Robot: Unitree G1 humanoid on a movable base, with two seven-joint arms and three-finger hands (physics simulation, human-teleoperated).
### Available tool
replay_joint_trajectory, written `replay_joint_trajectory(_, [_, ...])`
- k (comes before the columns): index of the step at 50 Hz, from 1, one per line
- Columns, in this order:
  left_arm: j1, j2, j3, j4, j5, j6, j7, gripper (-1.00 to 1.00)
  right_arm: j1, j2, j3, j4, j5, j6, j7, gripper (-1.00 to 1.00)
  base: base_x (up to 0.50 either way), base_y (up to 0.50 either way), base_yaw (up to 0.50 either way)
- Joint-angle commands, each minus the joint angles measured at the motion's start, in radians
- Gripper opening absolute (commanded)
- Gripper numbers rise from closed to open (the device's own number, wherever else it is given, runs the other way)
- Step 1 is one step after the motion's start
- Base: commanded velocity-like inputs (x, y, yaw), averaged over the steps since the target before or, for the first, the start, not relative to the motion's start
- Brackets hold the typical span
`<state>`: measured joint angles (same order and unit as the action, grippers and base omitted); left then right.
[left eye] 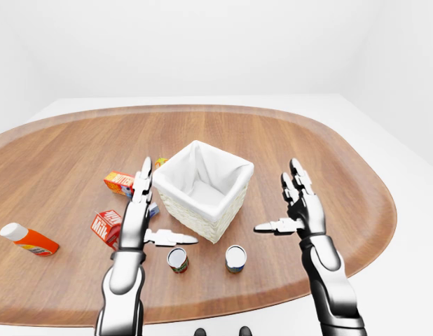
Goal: Pick up the tomato sauce, and put it in the basket.
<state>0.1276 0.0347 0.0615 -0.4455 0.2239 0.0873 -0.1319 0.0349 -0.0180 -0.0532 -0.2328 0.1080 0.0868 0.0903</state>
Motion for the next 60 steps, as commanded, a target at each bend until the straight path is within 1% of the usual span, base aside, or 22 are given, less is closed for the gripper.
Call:
replay_joint_trajectory(1, [0.035,-0.001,0.005,-0.007,0.05,0.0,-0.024,1.0,-0.001,0.0,-0.001,0.011,-0.001,-0.008,0.001,1.0,0.0,0.0,0.0])
replay_joint_trajectory(3, [0.037,-0.002,0.007,-0.009,0.055,0.0,-0.027,1.0,0.001,0.0,0.001,0.007,-0.002,-0.006,0.001,1.0,0.0,0.0,0.0])
replay_joint_trajectory(8, [0.049,0.0,0.004,-0.014,0.092,0.0,-0.035,1.0,-0.003,0.0,-0.001,0.018,-0.002,-0.013,0.002,1.0,0.0,0.0,0.0])
replay_joint_trajectory(12, [0.054,-0.002,0.005,-0.02,0.108,0.0,-0.042,1.0,0.0,0.0,0.001,0.009,-0.003,-0.006,0.0,1.0,0.0,0.0,0.0])
replay_joint_trajectory(17, [0.066,-0.003,0.001,-0.02,0.132,0.0,-0.047,1.0,-0.002,0.0,0.001,0.017,-0.003,-0.013,0.001,1.0,0.0,0.0,0.0])
replay_joint_trajectory(23, [0.071,-0.003,0.005,-0.01,0.145,0.0,-0.047,1.0,0.001,0.0,0.002,0.01,-0.005,-0.007,-0.001,1.0,0.0,0.0,0.0])
replay_joint_trajectory(29, [0.075,-0.005,0.002,-0.005,0.163,0.0,-0.046,1.0,0.0,0.001,0.002,0.018,-0.006,-0.014,0.0,1.0,0.0,0.0,0.0])
replay_joint_trajectory(42, [0.078,-0.003,-0.001,0.016,0.188,0.0,-0.041,1.0,-0.001,0.0,0.002,0.024,-0.007,-0.019,0.0,1.0,0.0,0.0,0.0])
replay_joint_trajectory(45, [0.079,-0.002,-0.002,0.017,0.197,0.0,-0.041,1.0,-0.003,0.0,0.002,0.036,-0.007,-0.027,0.001,1.0,0.0,0.0,0.0])
replay_joint_trajectory(59, [0.091,-0.001,-0.001,0.019,0.233,0.0,-0.038,1.0,-0.003,-0.001,0.001,0.031,-0.006,-0.022,0.001,1.0,0.0,0.0,0.0])
replay_joint_trajectory(60, [0.094,-0.001,0.003,0.026,0.233,-0.006,-0.035,1.0,-0.001,-0.001,0.001,0.027,-0.006,-0.019,0.0,1.0,0.0,0.0,0.0])
